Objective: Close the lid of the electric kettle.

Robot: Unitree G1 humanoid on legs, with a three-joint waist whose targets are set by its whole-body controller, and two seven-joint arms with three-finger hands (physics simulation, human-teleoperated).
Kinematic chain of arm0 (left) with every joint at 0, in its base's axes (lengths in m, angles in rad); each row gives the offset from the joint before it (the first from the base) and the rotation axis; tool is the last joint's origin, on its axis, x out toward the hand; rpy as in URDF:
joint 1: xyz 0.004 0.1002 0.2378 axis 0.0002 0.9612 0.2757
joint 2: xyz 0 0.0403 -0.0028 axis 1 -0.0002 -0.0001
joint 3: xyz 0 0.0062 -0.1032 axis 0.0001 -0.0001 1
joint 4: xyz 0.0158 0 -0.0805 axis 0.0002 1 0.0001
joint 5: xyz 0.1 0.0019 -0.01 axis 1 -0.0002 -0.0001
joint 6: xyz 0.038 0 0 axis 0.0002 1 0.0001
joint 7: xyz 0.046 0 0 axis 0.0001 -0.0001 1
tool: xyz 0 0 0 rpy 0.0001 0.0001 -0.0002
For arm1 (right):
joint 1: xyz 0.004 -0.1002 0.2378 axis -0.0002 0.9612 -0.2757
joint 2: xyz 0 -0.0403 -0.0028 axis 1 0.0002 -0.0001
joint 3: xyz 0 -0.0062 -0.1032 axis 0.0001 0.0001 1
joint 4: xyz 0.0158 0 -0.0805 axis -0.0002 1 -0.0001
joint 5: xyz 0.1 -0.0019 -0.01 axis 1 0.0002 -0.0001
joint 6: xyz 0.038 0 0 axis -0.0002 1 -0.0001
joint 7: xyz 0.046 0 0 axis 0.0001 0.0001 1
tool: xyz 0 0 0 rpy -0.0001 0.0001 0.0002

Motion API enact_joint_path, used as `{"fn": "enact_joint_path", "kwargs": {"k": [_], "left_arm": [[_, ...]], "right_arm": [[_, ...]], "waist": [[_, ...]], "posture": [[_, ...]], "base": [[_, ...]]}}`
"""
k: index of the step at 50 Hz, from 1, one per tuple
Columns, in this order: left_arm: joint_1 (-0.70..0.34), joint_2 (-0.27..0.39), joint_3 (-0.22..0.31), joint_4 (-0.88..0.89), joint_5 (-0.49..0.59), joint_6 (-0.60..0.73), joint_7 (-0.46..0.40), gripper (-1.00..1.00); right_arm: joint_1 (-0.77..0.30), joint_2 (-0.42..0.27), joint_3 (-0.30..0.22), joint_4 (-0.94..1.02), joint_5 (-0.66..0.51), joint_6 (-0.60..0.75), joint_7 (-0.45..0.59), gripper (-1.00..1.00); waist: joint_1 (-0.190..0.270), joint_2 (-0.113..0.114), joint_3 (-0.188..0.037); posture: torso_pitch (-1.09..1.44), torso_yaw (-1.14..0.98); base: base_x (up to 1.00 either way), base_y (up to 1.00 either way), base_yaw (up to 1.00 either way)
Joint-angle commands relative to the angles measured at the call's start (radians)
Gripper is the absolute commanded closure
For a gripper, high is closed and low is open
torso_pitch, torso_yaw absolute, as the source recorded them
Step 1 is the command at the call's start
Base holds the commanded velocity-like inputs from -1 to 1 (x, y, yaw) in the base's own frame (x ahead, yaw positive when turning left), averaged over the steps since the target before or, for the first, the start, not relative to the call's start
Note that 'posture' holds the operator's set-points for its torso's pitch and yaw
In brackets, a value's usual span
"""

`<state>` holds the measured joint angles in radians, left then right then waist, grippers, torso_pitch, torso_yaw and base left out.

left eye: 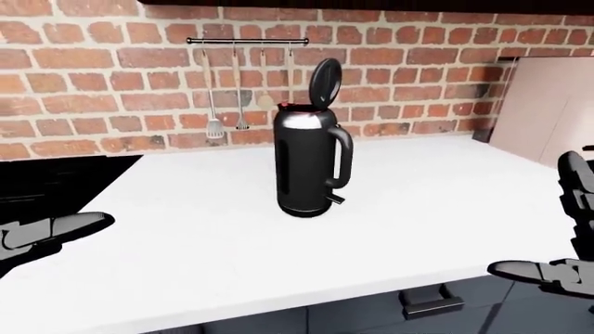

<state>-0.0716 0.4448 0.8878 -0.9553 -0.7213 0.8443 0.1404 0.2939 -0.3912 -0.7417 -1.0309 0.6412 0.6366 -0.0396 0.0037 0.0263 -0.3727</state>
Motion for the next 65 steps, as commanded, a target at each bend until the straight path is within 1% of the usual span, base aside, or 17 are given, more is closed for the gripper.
{"fn": "enact_joint_path", "kwargs": {"k": [1,8,11,14,16,21,24,31,38,39,40,41,46,49,52,59,65], "left_arm": [[-0.017,0.015,0.004,-0.011,-0.004,-0.02,-0.003,-1.0],[-0.018,0.02,0.008,-0.01,-0.012,-0.016,0.0,-1.0],[-0.018,0.022,0.007,-0.01,-0.013,-0.014,0.002,-1.0],[-0.02,0.023,0.008,-0.01,-0.018,-0.013,0.005,-1.0],[-0.019,0.023,0.006,-0.008,-0.016,-0.016,0.003,-1.0],[-0.012,0.027,0.021,-0.011,-0.034,-0.014,0.003,-1.0],[-0.01,0.021,0.008,-0.012,-0.024,-0.02,0.001,-1.0],[-0.015,0.021,0.01,-0.018,-0.032,-0.01,0.001,-1.0],[-0.016,0.019,-0.002,-0.021,-0.03,-0.014,0.005,-1.0],[-0.015,0.018,-0.006,-0.021,-0.025,-0.017,0.003,-1.0],[-0.014,0.016,-0.007,-0.021,-0.022,-0.019,0.001,-1.0],[-0.016,0.015,-0.008,-0.018,-0.02,-0.021,-0.001,-1.0],[-0.015,0.01,-0.011,-0.003,-0.007,-0.034,-0.014,-1.0],[-0.015,0.007,-0.016,0.004,0.004,-0.041,-0.02,-1.0],[-0.017,0.006,-0.017,0.007,0.007,-0.042,-0.022,-1.0],[-0.017,0.007,-0.013,0.007,0.001,-0.04,-0.019,-1.0],[-0.015,0.004,-0.015,0.008,0.003,-0.041,-0.022,-1.0]], "right_arm": [[-0.016,-0.003,-0.005,-0.016,-0.033,-0.01,0.003,-1.0],[-0.039,0.009,0.01,-0.016,-0.119,0.042,0.026,-1.0],[-0.057,0.016,0.041,-0.016,-0.186,0.059,0.072,-1.0],[-0.091,-0.01,0.041,-0.016,-0.215,0.105,0.095,-1.0],[-0.112,-0.012,0.076,-0.016,-0.327,0.136,0.167,-1.0],[-0.155,0.006,0.095,-0.016,-0.548,0.182,0.374,-1.0],[-0.197,0.023,0.111,-0.016,-0.677,0.197,0.485,-1.0],[-0.365,0.043,0.128,-0.016,-1.01,0.275,0.813,-1.0],[-0.523,0.029,0.209,-0.016,-1.381,0.325,1.164,-1.0],[-0.518,0.013,0.243,-0.016,-1.437,0.325,1.214,-1.0],[-0.545,0.022,0.25,-0.016,-1.47,0.33,1.245,-1.0],[-0.541,-0.006,0.28,-0.016,-1.507,0.325,1.265,-1.0],[-0.575,-0.068,0.38,0.031,-1.6,0.327,1.313,-1.0],[-0.616,-0.077,0.407,0.088,-1.639,0.29,1.348,-1.0],[-0.674,-0.097,0.419,0.134,-1.677,0.267,1.397,-1.0],[-0.728,-0.105,0.433,0.211,-1.731,0.168,1.481,-1.0],[-0.747,-0.09,0.451,0.288,-1.752,0.072,1.487,-1.0]], "waist": [[0.001,0.001,0.014],[0.003,0.0,0.015],[0.004,0.0,0.015],[0.004,0.001,0.015],[0.004,0.001,0.016],[0.004,0.001,0.016],[0.004,0.003,0.016],[0.002,0.01,0.015],[-0.004,0.019,0.014],[-0.004,0.02,0.014],[-0.005,0.021,0.014],[-0.005,0.022,0.014],[-0.009,0.028,0.013],[-0.014,0.033,0.013],[-0.018,0.036,0.013],[-0.024,0.043,0.016],[-0.028,0.047,0.018]], "posture": [[-0.59,0.0],[-0.59,0.0],[-0.59,0.0],[-0.59,0.0],[-0.59,0.0],[-0.59,0.0],[-0.59,0.0],[-0.59,0.0],[-0.59,0.0],[-0.59,0.0],[-0.59,0.0],[-0.59,0.0],[-0.59,0.0],[-0.59,0.0],[-0.59,0.0],[-0.59,0.0],[-0.59,0.0]], "base": [[0.0,0.0,0.0],[0.0,0.0,0.0],[0.0,0.0,0.0],[0.0,0.0,0.0],[0.0,0.0,0.0],[0.0,0.0,0.0],[0.0,0.0,0.0],[0.0,0.0,0.0],[0.0,0.0,0.0],[0.0,0.0,0.0],[0.0,0.0,0.0],[0.0,0.0,0.0],[0.0,0.0,0.0],[0.0,0.0,0.0],[0.0,0.0,0.0],[0.0,0.0,0.0],[0.0,0.0,0.0]]}}
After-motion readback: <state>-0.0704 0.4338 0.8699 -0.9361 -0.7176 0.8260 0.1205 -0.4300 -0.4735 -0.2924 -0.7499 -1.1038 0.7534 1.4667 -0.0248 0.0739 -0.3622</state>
